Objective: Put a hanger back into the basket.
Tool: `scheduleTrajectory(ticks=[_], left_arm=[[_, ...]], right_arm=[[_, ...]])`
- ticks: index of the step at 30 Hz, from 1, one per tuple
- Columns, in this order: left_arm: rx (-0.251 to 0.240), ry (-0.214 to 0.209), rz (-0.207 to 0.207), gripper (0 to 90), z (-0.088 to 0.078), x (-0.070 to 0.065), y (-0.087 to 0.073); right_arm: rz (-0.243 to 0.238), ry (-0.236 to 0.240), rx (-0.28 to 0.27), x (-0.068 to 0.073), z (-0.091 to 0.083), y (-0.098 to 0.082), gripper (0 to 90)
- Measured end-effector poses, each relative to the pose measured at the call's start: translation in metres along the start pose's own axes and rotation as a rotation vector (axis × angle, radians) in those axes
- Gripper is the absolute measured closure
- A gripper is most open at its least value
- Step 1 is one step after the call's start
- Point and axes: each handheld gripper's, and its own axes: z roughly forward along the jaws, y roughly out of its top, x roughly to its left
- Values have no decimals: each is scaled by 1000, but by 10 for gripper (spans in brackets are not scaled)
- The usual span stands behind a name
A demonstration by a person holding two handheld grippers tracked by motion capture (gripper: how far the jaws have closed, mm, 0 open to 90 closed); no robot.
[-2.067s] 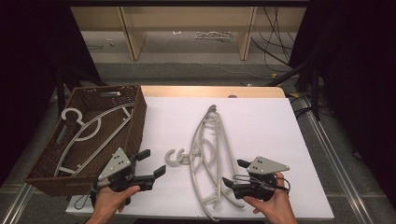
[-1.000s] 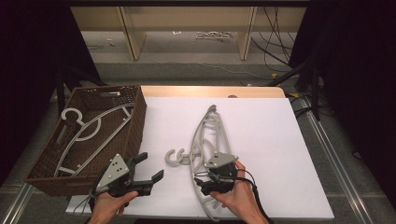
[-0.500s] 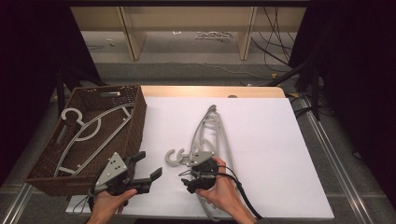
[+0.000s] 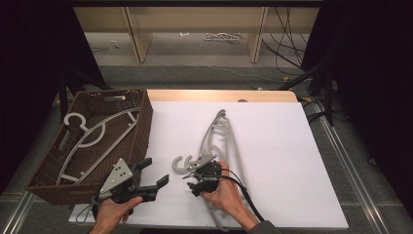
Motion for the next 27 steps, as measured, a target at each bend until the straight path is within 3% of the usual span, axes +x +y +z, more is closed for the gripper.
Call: scheduleTrajectory(ticks=[4,6,9,14,16,22,27], left_arm=[[0,-5,2,169,0,1,0],[-1,-2,-5,170,0,1,0],[2,-2,-8,171,0,1,0],[5,-3,-7,174,1,1,0],[5,-4,-6,176,1,1,0],[-2,-14,-1,178,2,2,-1],[13,-5,0,179,1,1,0]], right_arm=[[6,-10,50,-2,11,0,289],[-35,-49,53,-1,16,0,285],[-31,-46,68,-2,14,0,332],[19,-47,107,-7,11,4,376],[5,-58,131,-5,10,6,375],[61,-66,143,-9,12,9,413],[146,-59,213,-14,17,16,392]])
